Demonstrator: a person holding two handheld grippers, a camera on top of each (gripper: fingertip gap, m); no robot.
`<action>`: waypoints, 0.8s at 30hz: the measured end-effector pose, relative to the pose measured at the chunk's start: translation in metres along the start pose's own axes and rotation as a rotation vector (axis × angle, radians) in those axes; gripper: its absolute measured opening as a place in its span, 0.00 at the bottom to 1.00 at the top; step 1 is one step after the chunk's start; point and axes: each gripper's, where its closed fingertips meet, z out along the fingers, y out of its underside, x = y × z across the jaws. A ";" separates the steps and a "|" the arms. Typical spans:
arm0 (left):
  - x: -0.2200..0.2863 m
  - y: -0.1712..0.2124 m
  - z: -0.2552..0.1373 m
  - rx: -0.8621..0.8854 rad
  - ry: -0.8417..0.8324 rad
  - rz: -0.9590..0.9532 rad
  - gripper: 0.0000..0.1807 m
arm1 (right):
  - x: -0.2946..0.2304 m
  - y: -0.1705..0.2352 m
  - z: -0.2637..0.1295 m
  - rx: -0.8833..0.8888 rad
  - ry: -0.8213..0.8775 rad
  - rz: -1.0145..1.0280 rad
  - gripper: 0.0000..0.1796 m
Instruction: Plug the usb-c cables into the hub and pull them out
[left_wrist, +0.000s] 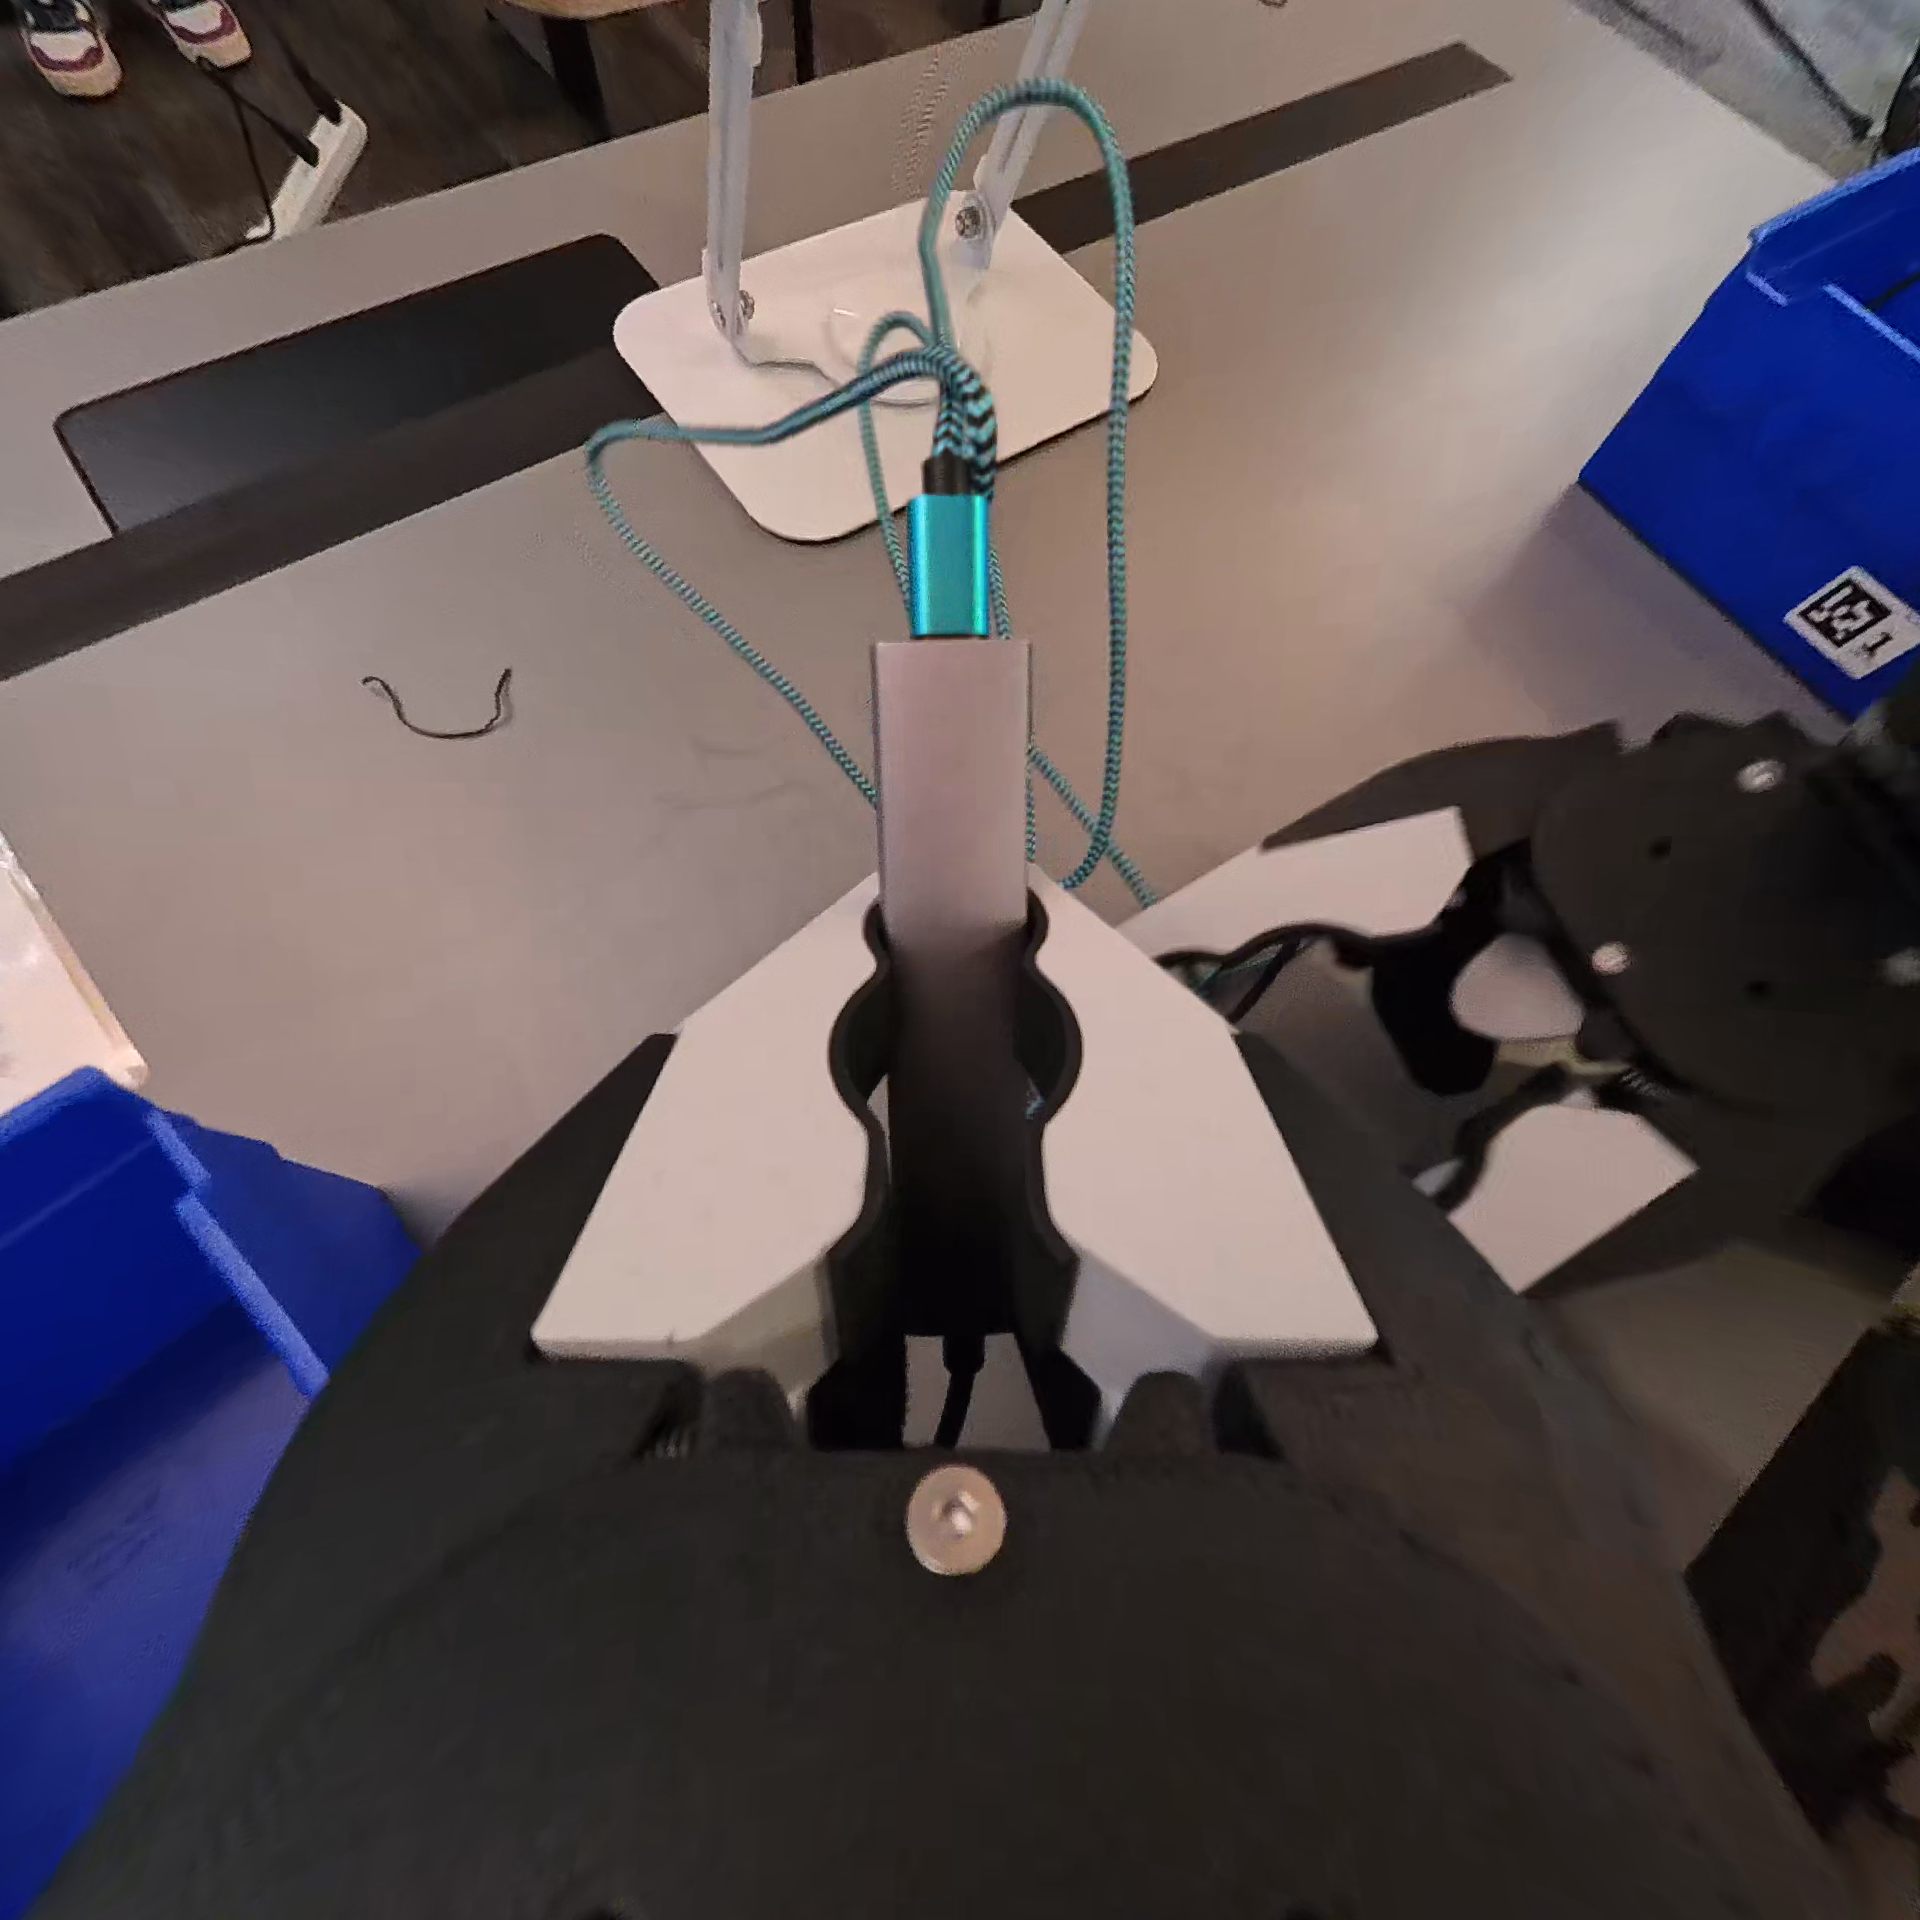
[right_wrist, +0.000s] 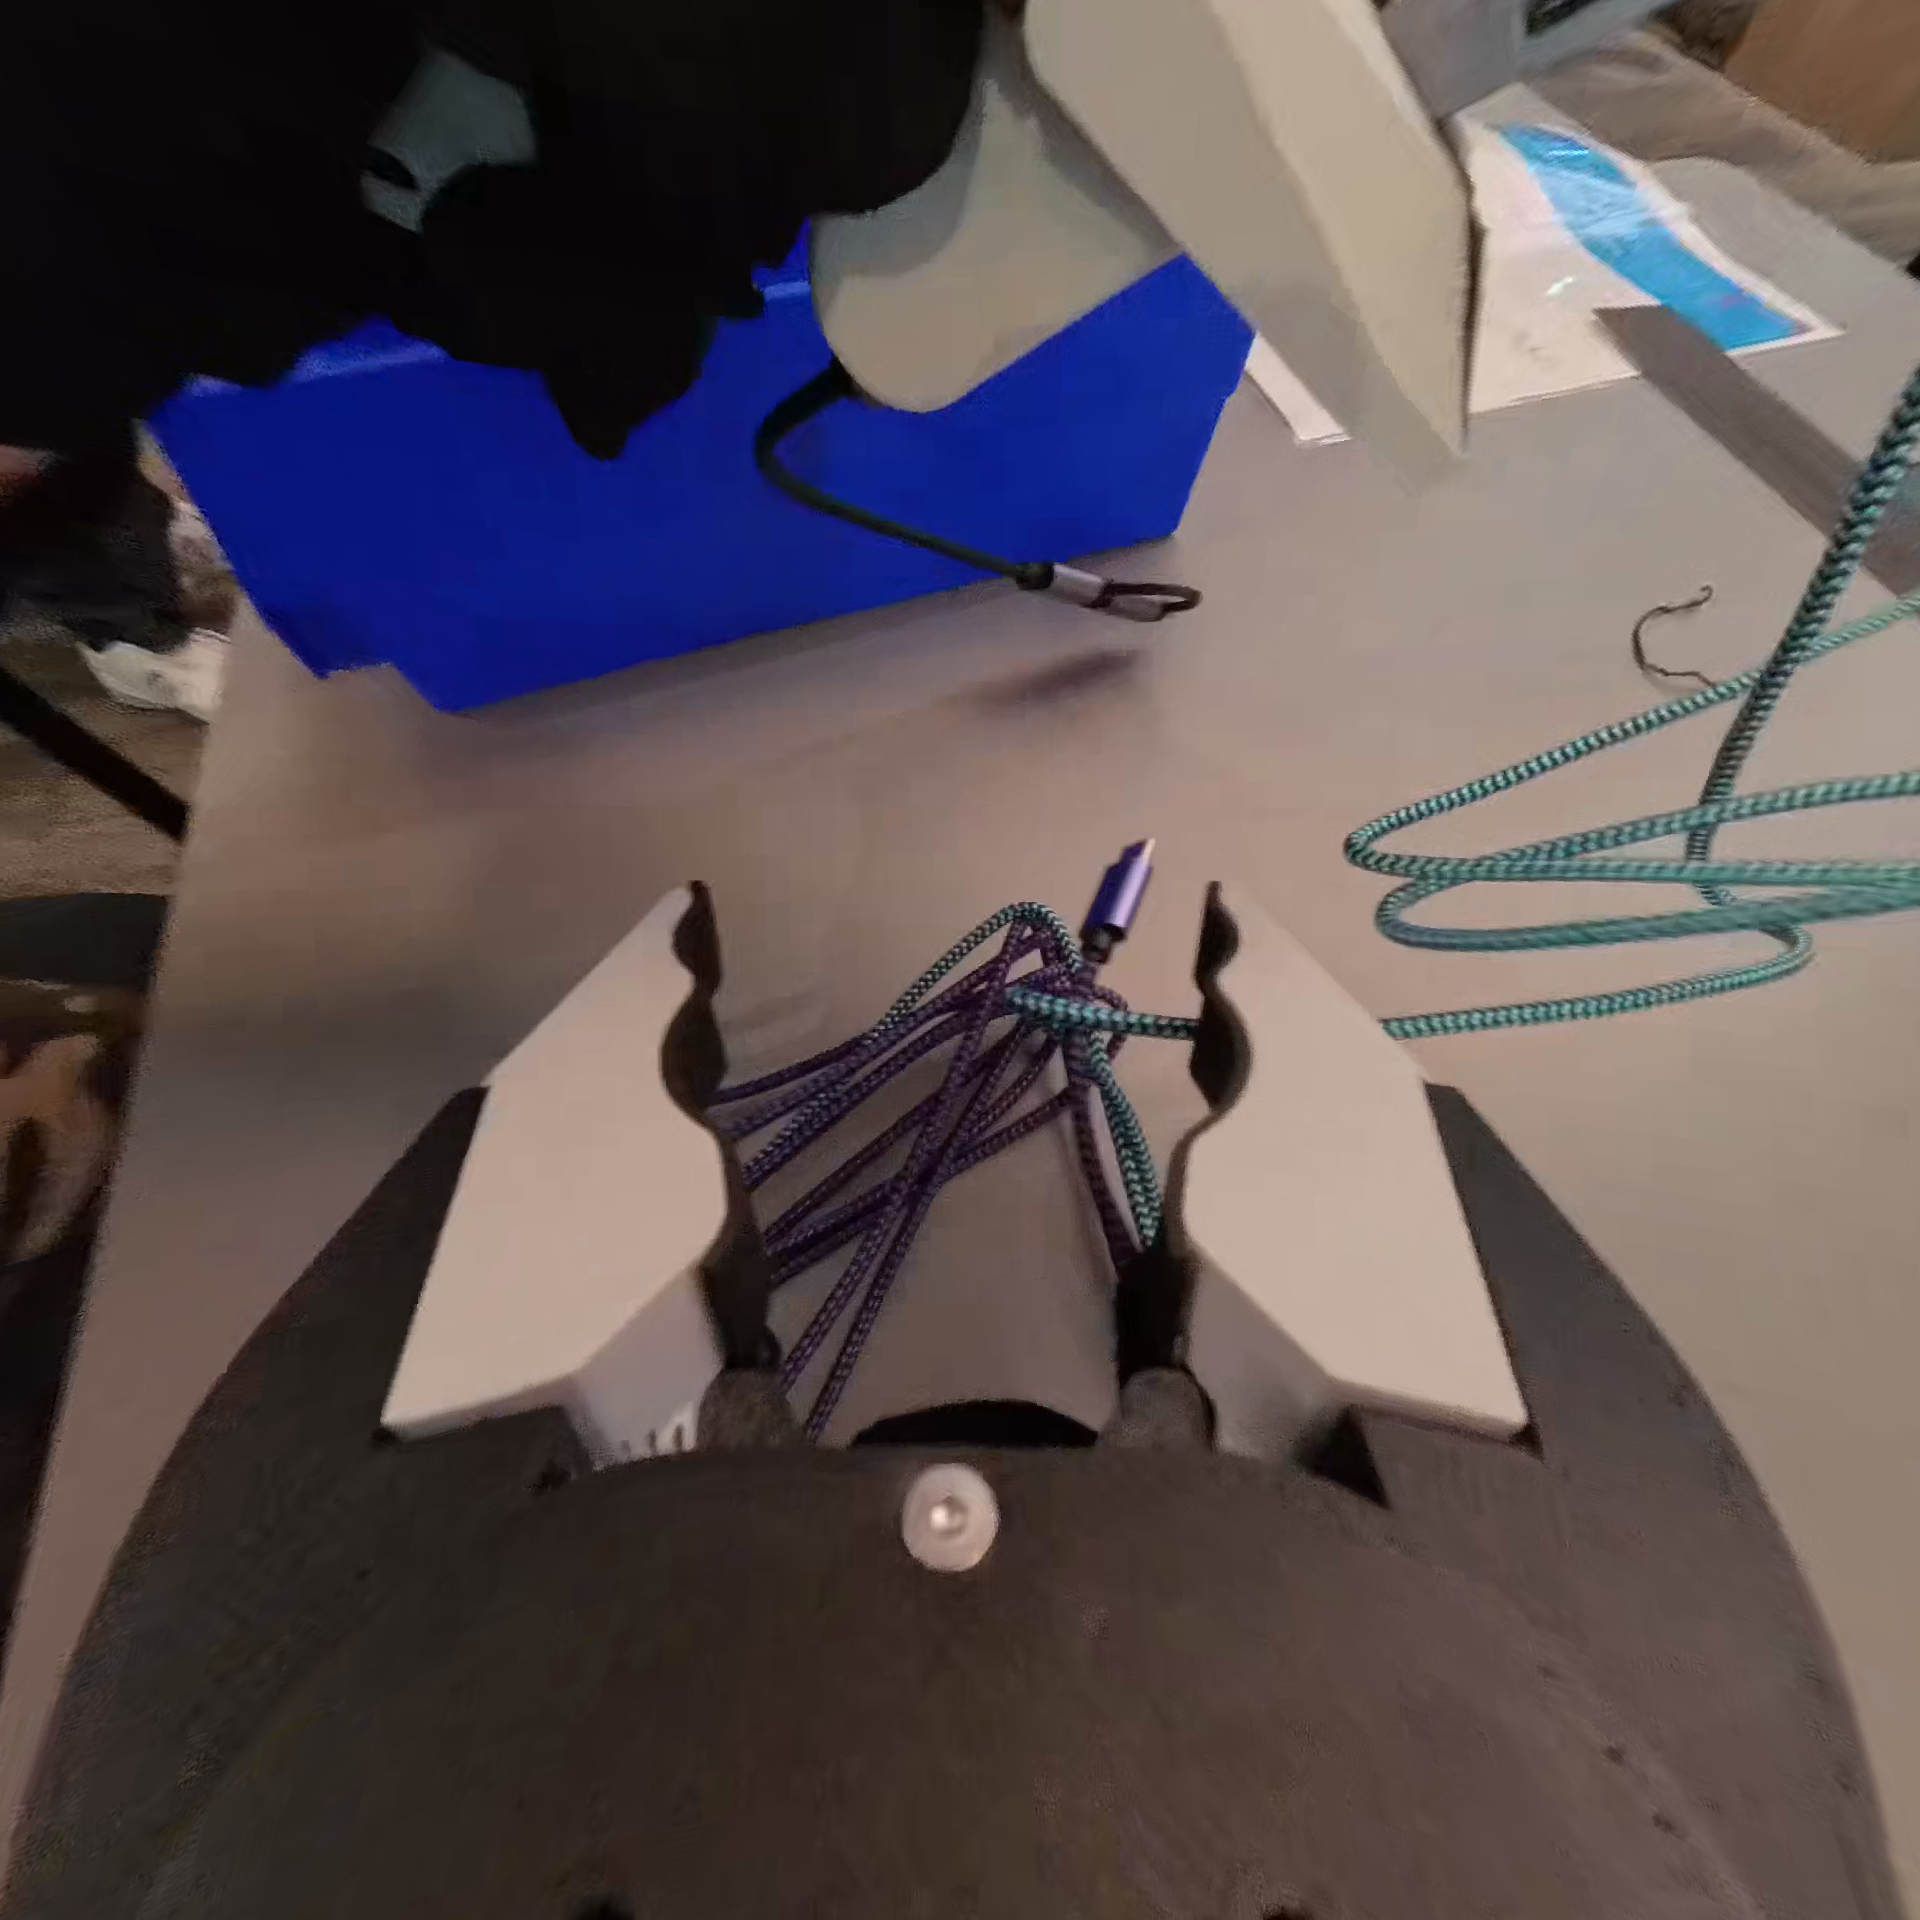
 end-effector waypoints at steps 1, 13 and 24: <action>-0.001 0.000 0.000 -0.006 -0.005 0.017 0.09 | 0.000 -0.003 -0.007 0.012 -0.003 0.003 0.54; 0.021 0.013 0.008 -0.191 0.054 0.419 0.09 | 0.009 -0.045 -0.121 0.216 -0.063 -0.077 0.32; 0.073 0.028 0.000 -0.301 0.298 0.717 0.09 | 0.027 -0.052 -0.121 0.192 -0.040 -0.339 0.14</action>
